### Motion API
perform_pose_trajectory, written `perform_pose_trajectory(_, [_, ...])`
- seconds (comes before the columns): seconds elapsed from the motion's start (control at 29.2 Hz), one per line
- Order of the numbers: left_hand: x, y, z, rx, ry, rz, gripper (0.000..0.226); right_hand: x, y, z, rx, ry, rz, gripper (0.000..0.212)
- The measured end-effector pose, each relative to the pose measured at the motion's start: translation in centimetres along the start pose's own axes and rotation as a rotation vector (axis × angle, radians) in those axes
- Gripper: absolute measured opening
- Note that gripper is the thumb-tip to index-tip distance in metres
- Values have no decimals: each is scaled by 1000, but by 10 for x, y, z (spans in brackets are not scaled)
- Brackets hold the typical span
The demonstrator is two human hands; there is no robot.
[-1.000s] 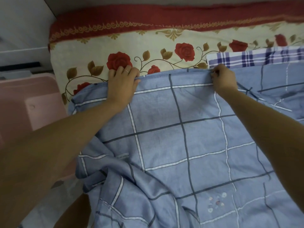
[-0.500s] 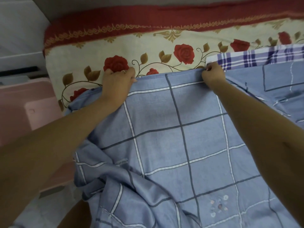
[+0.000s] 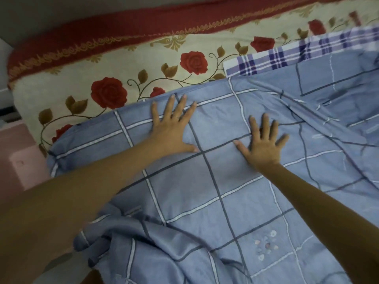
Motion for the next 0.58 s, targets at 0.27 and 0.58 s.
perform_pose_trajectory(0.27, [36,55,-48,76,-263,-250,69,-18,30,-15,-654,406,-268,75])
perform_pose_trajectory(0.58, [61,144,-124,-124,-358,-250,24,-38,30,-28,-613,395,-569,64])
Point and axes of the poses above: each hand's wrist, its own y-axis towards the middle knuckle, its own x-axis out of the back of the hand, z = x × y, the point moved 1 cm from there along y, towards the middle knuckle, and after that the axes turned 13 degrees about x, right-handed, at the moved point
